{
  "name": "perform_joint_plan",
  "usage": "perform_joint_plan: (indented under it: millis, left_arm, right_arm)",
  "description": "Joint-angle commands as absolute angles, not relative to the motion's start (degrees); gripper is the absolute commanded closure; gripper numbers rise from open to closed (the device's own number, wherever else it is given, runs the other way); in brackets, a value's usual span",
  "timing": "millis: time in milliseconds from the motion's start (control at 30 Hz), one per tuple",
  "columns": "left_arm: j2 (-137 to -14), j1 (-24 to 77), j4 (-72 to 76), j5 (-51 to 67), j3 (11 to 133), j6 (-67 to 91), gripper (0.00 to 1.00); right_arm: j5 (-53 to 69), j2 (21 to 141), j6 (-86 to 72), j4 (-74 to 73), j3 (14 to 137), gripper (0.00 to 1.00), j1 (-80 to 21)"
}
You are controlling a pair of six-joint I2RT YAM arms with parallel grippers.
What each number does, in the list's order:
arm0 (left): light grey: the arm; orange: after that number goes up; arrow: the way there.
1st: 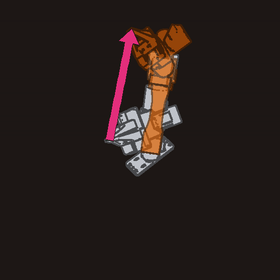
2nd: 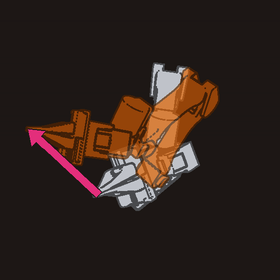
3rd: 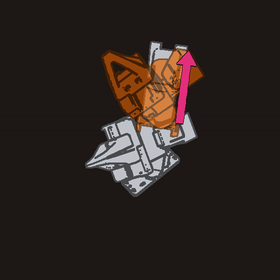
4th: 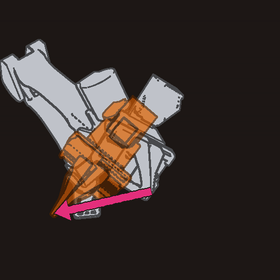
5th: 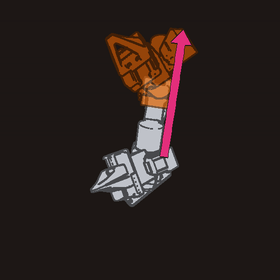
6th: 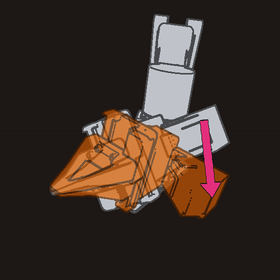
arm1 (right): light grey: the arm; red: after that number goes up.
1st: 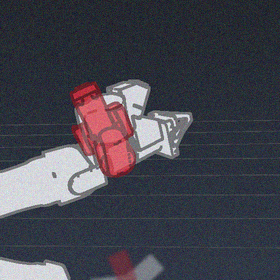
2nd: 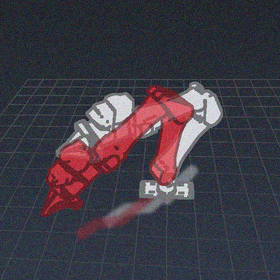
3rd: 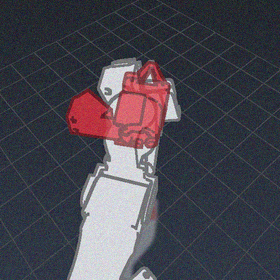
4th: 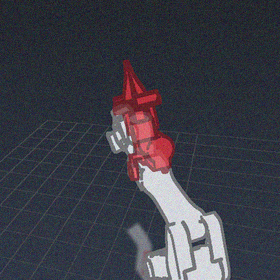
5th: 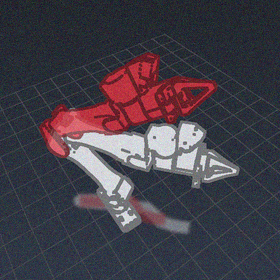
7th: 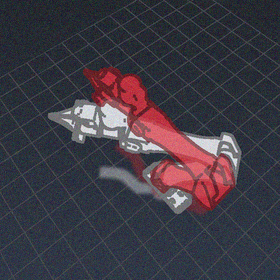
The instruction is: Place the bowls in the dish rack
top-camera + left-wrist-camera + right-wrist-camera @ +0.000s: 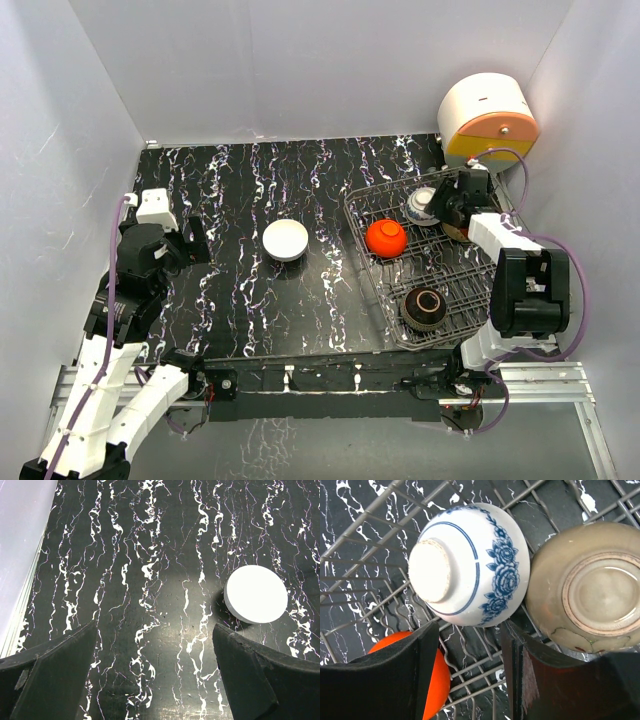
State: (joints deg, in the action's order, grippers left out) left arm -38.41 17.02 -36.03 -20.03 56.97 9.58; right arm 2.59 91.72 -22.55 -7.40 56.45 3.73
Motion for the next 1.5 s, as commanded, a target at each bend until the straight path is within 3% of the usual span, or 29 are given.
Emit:
perform_joint_plan:
  millis: [0,767,1333,1467]
  left_arm:
    - [-38.27,17.25,-35.60,-19.69,56.69,9.13,0.03]
    - [-38.13,17.27,-35.93,-20.37,56.77,8.96,0.03]
    - [-38.71,17.23,-35.75,-20.41,56.81,8.88,0.03]
    - [-38.91,17.23,-35.89,-20.39,57.02,8.88,0.03]
  right_arm:
    - [1.95,88.98,-24.67,-4.67,55.71,0.45,4.34]
    - [-26.68,92.84,-18.47,0.97,54.70,0.45,4.36]
    - [-20.50,88.94,-16.23,4.45,54.87,0.43,1.34]
    - [-19.27,90.59,-15.27,3.21,58.08,0.35,-0.31]
